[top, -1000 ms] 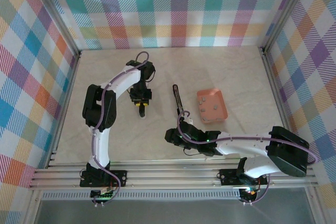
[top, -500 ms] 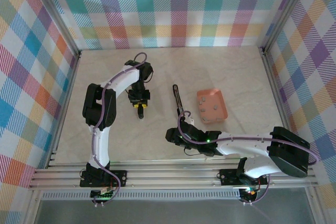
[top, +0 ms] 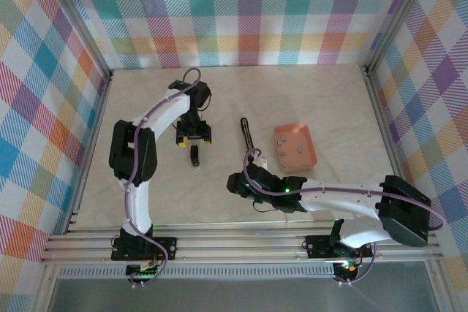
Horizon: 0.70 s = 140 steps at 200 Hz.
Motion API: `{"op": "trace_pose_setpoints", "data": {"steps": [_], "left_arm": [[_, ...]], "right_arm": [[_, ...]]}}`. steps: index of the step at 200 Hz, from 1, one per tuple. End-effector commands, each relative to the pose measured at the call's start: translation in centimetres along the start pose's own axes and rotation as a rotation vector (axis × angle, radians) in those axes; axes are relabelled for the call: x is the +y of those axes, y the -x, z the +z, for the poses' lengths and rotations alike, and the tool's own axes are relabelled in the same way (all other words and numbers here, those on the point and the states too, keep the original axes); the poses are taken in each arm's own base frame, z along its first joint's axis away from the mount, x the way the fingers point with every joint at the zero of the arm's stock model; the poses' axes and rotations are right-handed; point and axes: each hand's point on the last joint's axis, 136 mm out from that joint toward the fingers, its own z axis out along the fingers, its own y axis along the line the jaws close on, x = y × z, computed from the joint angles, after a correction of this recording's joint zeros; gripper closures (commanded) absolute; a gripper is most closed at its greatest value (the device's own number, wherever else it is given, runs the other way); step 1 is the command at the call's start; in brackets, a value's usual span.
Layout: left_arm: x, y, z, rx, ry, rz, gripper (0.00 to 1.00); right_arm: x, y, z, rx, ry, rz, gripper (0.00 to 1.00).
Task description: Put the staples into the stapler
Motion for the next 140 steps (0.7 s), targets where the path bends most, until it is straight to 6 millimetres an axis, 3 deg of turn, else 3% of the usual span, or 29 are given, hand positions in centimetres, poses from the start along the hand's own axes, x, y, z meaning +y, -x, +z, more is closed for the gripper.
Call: {"op": "trace_pose_setpoints", "data": {"steps": [1, 20, 40, 93, 140], "left_arm": [[0.9, -1.0, -4.6, -0.119, -0.047, -0.045, 0.23], [0.8, -1.8, -5.7, -0.199, -0.126, -0.089, 0.19], [0.0, -3.1, -5.9, -0.298, -0.279, -0.153, 0.0], [1.3, -6.8, -2.8, -0.344, -0.376, -0.227, 0.0], [0.9, -8.0, -1.5, -0.349, -0.453, -0.248, 0.0]], "right_arm": [[-1.3, 1.8, -2.0, -0.048, -0.102, -0.067, 0.46], [-2.6, 2.7, -2.7, -0.049, -0.151, -0.074, 0.45], [-3.8, 3.5, -3.2, -0.05, -0.178, -0.073, 0.45], [-5.6, 5.9, -3.4, -0.023, -0.28, -0.161, 0.44], [-5.9, 8.3, -1.9, 0.023, -0.374, -0.274, 0.44]]}}
